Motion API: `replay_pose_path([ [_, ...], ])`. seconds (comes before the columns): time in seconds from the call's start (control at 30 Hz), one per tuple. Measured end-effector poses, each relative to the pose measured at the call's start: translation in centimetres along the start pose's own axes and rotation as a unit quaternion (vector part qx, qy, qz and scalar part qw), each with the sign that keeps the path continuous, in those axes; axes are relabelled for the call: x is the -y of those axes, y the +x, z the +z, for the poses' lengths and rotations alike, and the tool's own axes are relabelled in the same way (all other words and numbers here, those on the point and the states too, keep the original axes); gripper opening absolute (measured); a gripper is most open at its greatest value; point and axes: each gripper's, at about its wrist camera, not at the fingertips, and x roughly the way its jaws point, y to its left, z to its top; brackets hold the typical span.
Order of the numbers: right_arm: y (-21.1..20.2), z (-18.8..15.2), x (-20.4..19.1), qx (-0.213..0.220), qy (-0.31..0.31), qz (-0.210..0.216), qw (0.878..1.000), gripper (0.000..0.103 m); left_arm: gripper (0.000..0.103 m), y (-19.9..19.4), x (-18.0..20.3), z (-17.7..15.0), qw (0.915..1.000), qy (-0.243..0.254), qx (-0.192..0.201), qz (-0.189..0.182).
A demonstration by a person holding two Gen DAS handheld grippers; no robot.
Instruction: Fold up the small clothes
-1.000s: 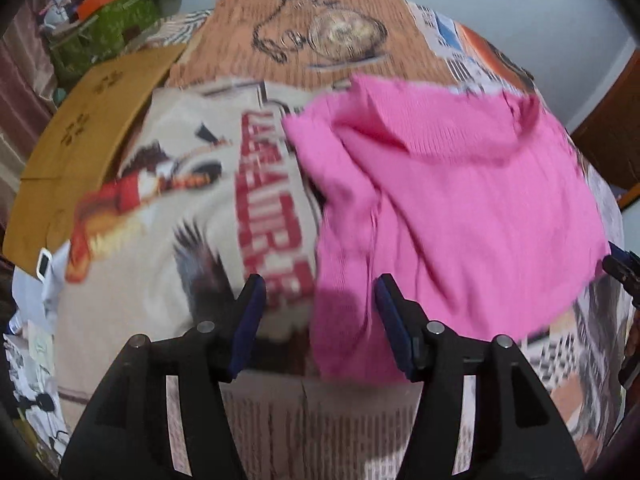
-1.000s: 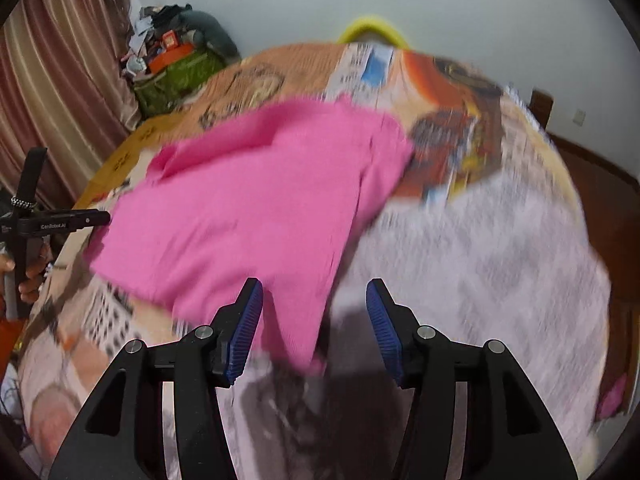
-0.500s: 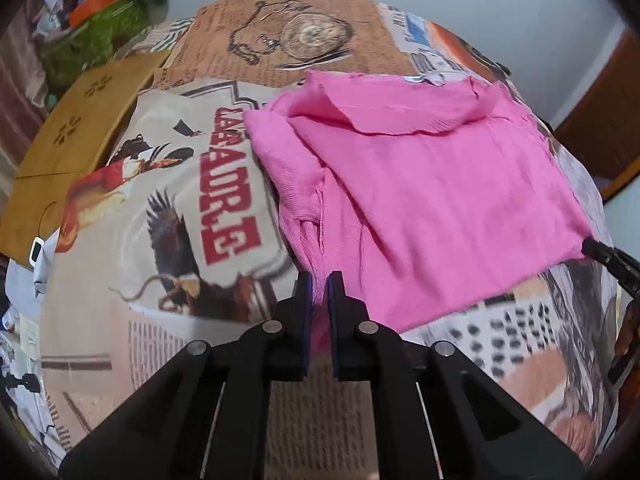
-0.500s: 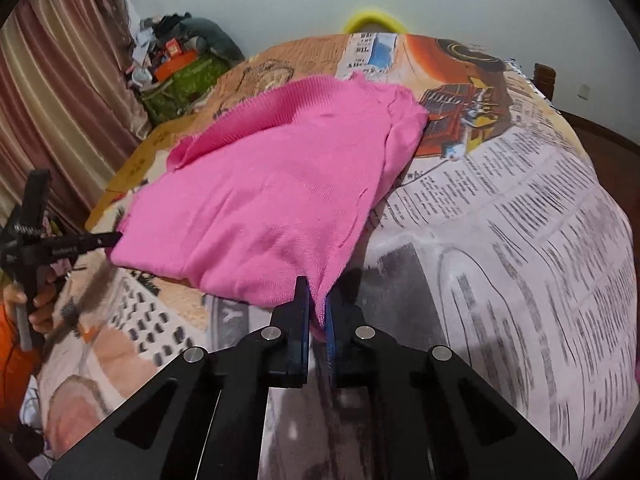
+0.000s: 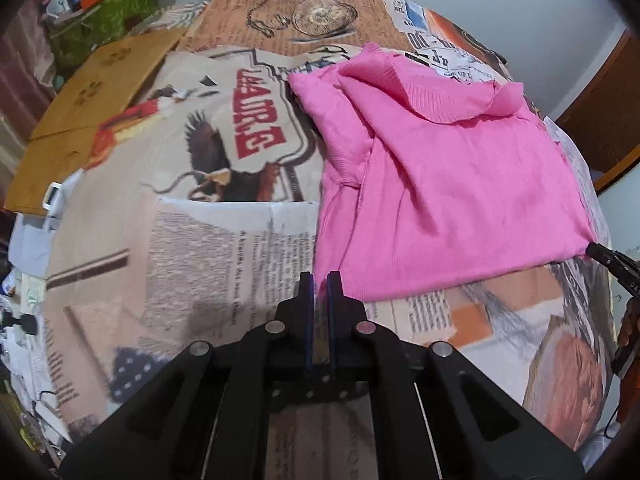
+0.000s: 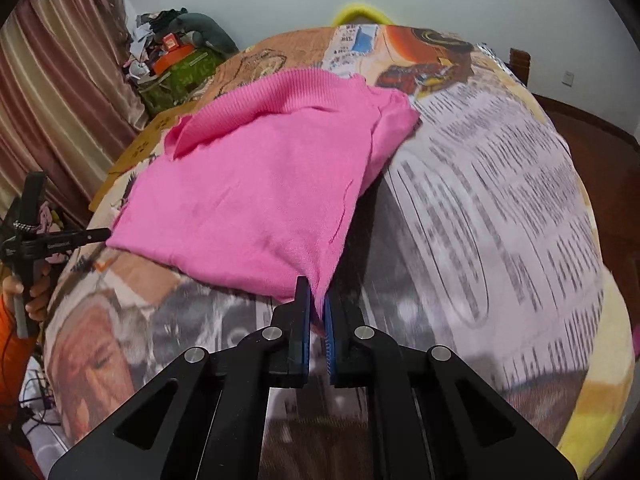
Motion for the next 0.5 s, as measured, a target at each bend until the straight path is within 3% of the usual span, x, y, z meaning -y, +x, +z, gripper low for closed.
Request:
replay_pose_path([
  [0.23, -2.2, 1.2, 0.4, 0.033, 0.002, -0.022, 0.999, 0.009, 0.013, -1.9, 1.0, 2.8, 0.9988, 0.030, 0.033, 0.021],
  [0.33, -2.2, 2.7, -0.1, 0.042, -0.018, -0.024, 0.999, 0.018, 0.020, -1.4, 2.0, 4.9, 0.9985, 0.037, 0.038, 0.014],
  [0.5, 0.0, 5.2, -1.4, 0.039, -0.057, -0.010, 0.998, 0.020, 0.031, 1.2, 4.3, 8.4, 0.9975, 0.063, 0.032, 0.002],
])
